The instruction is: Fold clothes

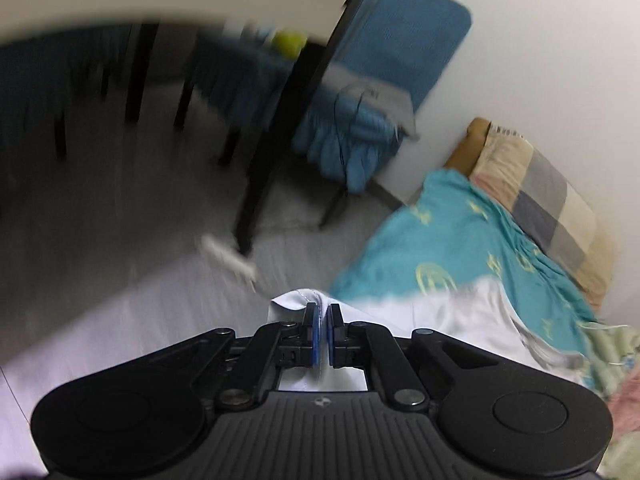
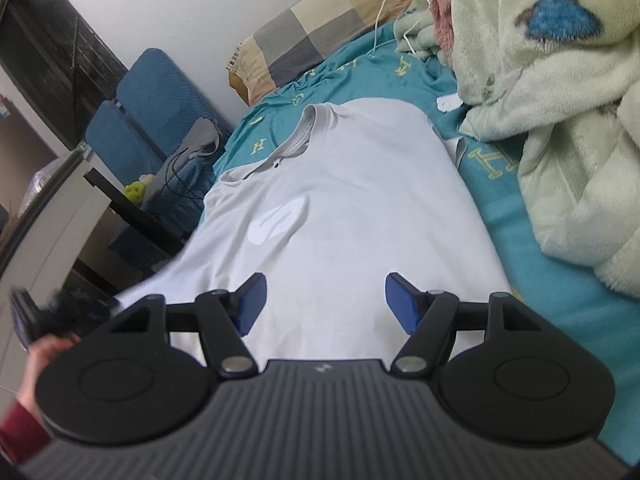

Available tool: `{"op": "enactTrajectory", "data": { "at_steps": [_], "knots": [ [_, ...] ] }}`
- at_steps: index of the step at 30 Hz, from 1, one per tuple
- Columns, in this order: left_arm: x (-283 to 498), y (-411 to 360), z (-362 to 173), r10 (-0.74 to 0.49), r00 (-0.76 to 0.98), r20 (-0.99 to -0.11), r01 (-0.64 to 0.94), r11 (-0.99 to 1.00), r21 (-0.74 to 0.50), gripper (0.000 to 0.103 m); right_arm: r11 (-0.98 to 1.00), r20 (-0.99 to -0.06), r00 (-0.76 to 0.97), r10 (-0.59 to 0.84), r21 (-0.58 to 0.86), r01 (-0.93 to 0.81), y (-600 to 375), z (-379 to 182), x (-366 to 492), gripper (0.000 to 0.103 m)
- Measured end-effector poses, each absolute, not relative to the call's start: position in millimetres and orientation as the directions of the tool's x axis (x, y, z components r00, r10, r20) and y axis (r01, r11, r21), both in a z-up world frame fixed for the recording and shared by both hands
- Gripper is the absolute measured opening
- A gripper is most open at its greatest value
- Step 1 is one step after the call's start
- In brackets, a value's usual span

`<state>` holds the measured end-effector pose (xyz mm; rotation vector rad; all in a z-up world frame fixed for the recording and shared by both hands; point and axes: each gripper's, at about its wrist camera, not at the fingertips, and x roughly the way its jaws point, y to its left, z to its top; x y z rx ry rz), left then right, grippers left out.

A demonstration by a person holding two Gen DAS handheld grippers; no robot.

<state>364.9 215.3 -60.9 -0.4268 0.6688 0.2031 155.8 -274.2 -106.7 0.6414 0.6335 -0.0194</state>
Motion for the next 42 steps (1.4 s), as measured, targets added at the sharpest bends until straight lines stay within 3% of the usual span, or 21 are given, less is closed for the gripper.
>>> {"op": "enactTrajectory", "data": {
  "at_steps": [4, 9, 12, 17, 18, 20, 21, 29, 33, 37, 39, 42],
  "knots": [
    [416, 227, -41, 0.199, 0.733, -0.650, -0.373, 0.917, -0.140, 0.005, 0.829, -0.567, 0.813, 0.135, 0.515, 0.221, -276, -108, 164, 0.069],
    [462, 226, -74, 0.295, 0.656, -0.695, -0.402, 0.916, 0.009, 0.005, 0.860, -0.574, 0.815, 0.079, 0.453, 0.235, -278, -110, 175, 0.069],
    [462, 222, -99, 0.236, 0.654, -0.719, -0.381, 0.923, -0.043, 0.008, 0.865, -0.585, 0.809, 0.059, 0.435, 0.252, -280, -117, 182, 0.069],
    [409, 224, -109, 0.090, 0.624, -0.776, -0.298, 0.946, -0.131, 0.025, 0.865, -0.602, 0.795, 0.070, 0.434, 0.252, -276, -125, 189, 0.069],
    [395, 225, -107, 0.056, 0.617, -0.785, -0.278, 0.949, -0.150, 0.030, 0.866, -0.601, 0.796, 0.074, 0.435, 0.248, -276, -125, 189, 0.069],
    [358, 225, -97, -0.007, 0.590, -0.807, -0.236, 0.955, -0.181, 0.051, 0.868, -0.593, 0.802, 0.078, 0.436, 0.238, -273, -122, 186, 0.069],
    [338, 226, -92, -0.037, 0.565, -0.824, -0.213, 0.958, -0.189, 0.054, 0.869, -0.588, 0.805, 0.079, 0.436, 0.234, -272, -120, 183, 0.069],
    [196, 206, -48, -0.210, 0.311, -0.927, 0.026, 0.977, -0.213, 0.060, 0.866, -0.566, 0.819, 0.092, 0.451, 0.215, -264, -99, 156, 0.069],
    [159, 183, -41, -0.224, 0.190, -0.956, 0.154, 0.968, -0.196, 0.060, 0.847, -0.554, 0.824, 0.118, 0.489, 0.207, -261, -86, 133, 0.069],
    [148, 172, -50, -0.163, 0.105, -0.981, 0.179, 0.973, -0.143, 0.059, 0.859, -0.542, 0.833, 0.112, 0.474, 0.193, -257, -79, 115, 0.069],
    [144, 177, -45, -0.164, 0.084, -0.983, 0.173, 0.974, -0.147, 0.051, 0.868, -0.550, 0.828, 0.107, 0.458, 0.192, -257, -80, 113, 0.069],
    [138, 185, -38, -0.164, 0.054, -0.985, 0.165, 0.974, -0.154, 0.017, 0.878, -0.568, 0.819, 0.076, 0.427, 0.215, -262, -84, 114, 0.069]
  ]
}}
